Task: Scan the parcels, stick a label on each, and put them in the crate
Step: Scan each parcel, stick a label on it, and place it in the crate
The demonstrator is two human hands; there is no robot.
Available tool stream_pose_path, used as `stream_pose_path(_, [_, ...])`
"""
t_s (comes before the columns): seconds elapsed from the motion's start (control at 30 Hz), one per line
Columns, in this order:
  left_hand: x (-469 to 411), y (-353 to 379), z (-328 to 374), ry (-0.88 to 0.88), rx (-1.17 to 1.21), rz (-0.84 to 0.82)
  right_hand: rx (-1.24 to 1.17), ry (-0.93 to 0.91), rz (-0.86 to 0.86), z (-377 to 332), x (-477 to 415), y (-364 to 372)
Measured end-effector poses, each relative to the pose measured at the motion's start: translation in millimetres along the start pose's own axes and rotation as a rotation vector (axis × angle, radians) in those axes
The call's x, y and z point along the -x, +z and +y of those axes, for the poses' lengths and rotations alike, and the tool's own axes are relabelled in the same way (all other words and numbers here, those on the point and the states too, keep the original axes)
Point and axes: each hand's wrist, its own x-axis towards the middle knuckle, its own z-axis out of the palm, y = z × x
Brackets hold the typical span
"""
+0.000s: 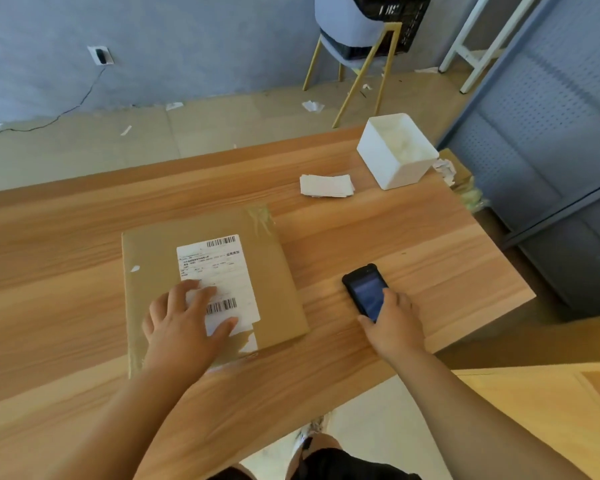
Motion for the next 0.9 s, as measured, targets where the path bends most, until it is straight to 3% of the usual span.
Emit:
stream_pose_path(0.2, [14.4,23.9,15.8,-0.066,0.048,0.114,0.089,-0.037,-0.164,23.5,-34.0,14.0])
stream_pose_path(0.33, [19.8,31.2,18.4,-0.068,0.052,0.136,0.108,-0.107,-0.152,30.1,-45.9,17.3])
stream_pose_path(0.53, [20.4,29.7,21.7,-0.096,0.186,0.177,-0.149,0.017,-0.284,25.0,-53.6,5.2])
stream_pose_path(0.63, [22.0,23.5,20.4,-0.114,0.266,0.178,-0.331,0.027,-0.272,13.5,-47.2,-6.5])
stream_pose_path(0.73, [28.6,19.3,15.7,-0.104,0.217,0.203,-0.442,-0.09,-0.193,-2.2,-35.2,-27.2])
stream_pose_path(0.9, [43.1,12.2,-5.0,-0.201,0.088,0.199,-0.266,-0.363,-0.184,-36.1,-6.2,-68.5])
